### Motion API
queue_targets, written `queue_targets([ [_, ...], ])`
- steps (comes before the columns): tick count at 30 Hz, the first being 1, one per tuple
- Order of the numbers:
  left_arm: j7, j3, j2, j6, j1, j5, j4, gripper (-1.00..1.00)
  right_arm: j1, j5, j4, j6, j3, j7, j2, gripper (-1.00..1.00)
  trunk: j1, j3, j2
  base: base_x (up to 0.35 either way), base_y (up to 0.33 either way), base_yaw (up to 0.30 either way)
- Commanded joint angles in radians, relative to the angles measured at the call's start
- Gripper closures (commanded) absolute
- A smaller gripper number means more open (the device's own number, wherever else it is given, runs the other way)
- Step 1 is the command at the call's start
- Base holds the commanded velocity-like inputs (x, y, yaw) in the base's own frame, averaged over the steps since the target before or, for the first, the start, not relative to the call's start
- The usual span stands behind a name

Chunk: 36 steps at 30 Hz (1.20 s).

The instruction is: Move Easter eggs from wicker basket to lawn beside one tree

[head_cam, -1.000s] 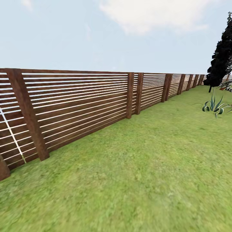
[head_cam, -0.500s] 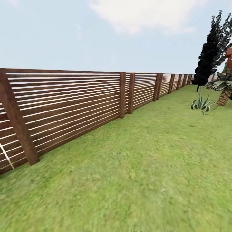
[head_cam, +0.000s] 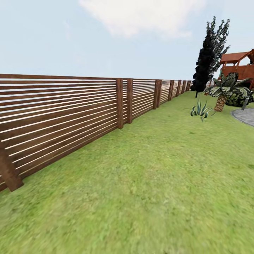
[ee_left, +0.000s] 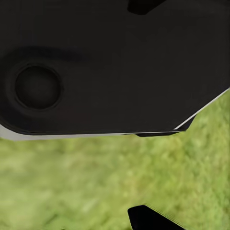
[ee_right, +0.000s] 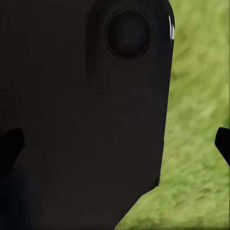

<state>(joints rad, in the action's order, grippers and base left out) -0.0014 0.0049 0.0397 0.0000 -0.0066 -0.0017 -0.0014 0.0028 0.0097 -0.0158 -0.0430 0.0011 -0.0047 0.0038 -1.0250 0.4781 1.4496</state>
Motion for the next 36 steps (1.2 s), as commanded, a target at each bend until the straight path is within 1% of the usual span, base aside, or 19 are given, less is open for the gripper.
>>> queue_targets([
  [1, 0.0, 0.001, 0.0, 0.0, 0.0, 0.0, 0.0, -1.0, -0.001, 0.0, -0.003, -0.005, -0.001, 0.0, 0.0, -1.0, 0.0, 0.001, 0.0, 0.0, 0.0, -0.27],
  [17, 0.0, 0.0, 0.0, 0.0, 0.0, -0.001, 0.0, -1.0, 0.0, -0.009, -0.013, -0.007, -0.009, -0.002, -0.001, -1.0, 0.0, 0.009, 0.0, 0.0, 0.0, -0.27],
  [20, 0.0, 0.0, 0.0, 0.0, 0.0, -0.001, 0.0, -1.0, 0.0, -0.022, -0.013, -0.008, -0.013, -0.002, -0.001, -1.0, 0.0, 0.011, 0.0, 0.0, 0.0, -0.271],
  [21, 0.0, 0.0, 0.0, 0.0, 0.0, -0.001, 0.0, -1.0, 0.0, -0.035, -0.013, -0.008, -0.017, -0.002, -0.001, -1.0, 0.0, 0.011, 0.0, 0.0, 0.0, -0.271],
  [24, 0.0, 0.001, 0.0, 0.0, -0.001, 0.0, 0.0, -1.0, 0.0, -0.052, -0.012, -0.008, -0.02, -0.001, -0.001, -1.0, 0.0, 0.012, 0.0, 0.0, 0.0, -0.271],
  [36, 0.0, 0.0, 0.0, 0.0, 0.0, -0.001, 0.0, -1.0, 0.001, -0.064, -0.016, -0.008, -0.023, 0.0, 0.002, -1.0, 0.0, 0.018, 0.0, 0.0, 0.0, -0.271],
])
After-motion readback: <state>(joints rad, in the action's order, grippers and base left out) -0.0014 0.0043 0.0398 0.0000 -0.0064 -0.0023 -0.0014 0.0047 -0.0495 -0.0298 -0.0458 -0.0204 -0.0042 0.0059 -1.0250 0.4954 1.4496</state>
